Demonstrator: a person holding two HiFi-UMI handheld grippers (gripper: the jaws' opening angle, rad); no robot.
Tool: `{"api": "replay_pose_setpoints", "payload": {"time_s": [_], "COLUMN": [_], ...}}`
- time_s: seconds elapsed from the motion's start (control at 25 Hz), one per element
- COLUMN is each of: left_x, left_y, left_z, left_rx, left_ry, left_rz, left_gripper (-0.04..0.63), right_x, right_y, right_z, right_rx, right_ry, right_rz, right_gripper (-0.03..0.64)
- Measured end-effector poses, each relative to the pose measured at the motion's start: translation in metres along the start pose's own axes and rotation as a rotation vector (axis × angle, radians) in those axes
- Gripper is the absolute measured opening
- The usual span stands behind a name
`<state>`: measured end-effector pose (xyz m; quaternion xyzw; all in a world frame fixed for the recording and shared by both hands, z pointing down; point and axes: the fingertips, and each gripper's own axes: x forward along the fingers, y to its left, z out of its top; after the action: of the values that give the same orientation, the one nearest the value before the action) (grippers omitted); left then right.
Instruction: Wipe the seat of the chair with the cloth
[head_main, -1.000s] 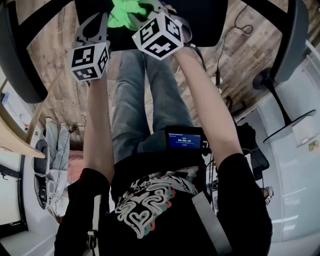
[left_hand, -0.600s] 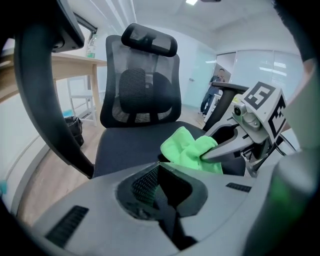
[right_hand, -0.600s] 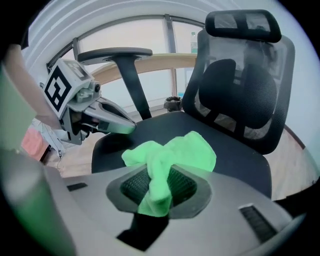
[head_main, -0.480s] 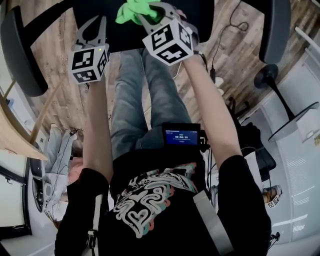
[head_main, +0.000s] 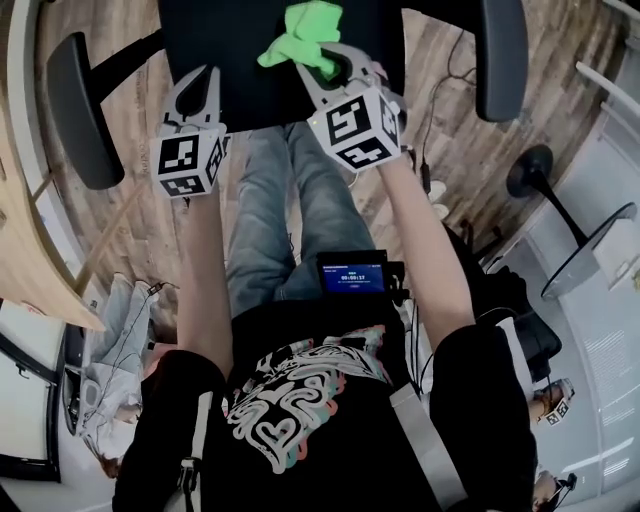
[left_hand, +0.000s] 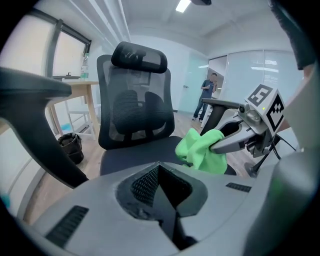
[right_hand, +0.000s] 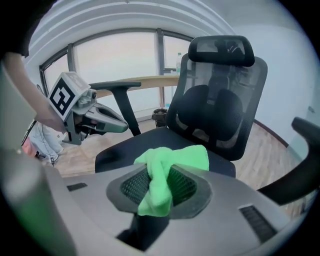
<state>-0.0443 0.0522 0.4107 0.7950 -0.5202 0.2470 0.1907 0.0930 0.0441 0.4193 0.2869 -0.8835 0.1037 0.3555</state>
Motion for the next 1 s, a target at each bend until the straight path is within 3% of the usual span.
{"api": "replay_pose_setpoints", "payload": {"time_s": [0.48,1.0], "left_x": [-0.056,-0.129], "left_y": [0.004,0.013], "left_z": [0.055,0.170], "left_rx": [0.045,0.144], "left_ry": [-0.086,-0.230], "left_rz": [-0.017,-0.003], "left_gripper": [-0.002,-0.002], "right_x": [-0.076,-0.179], "right_y": [-0.003,-0.026], "right_z": [0.065,0.118], "right_rx": [0.047,0.110], "right_ry": [-0.118,-0.235], "right_rz": [-0.103,-0.209], "right_gripper": [0.103,0.103]}}
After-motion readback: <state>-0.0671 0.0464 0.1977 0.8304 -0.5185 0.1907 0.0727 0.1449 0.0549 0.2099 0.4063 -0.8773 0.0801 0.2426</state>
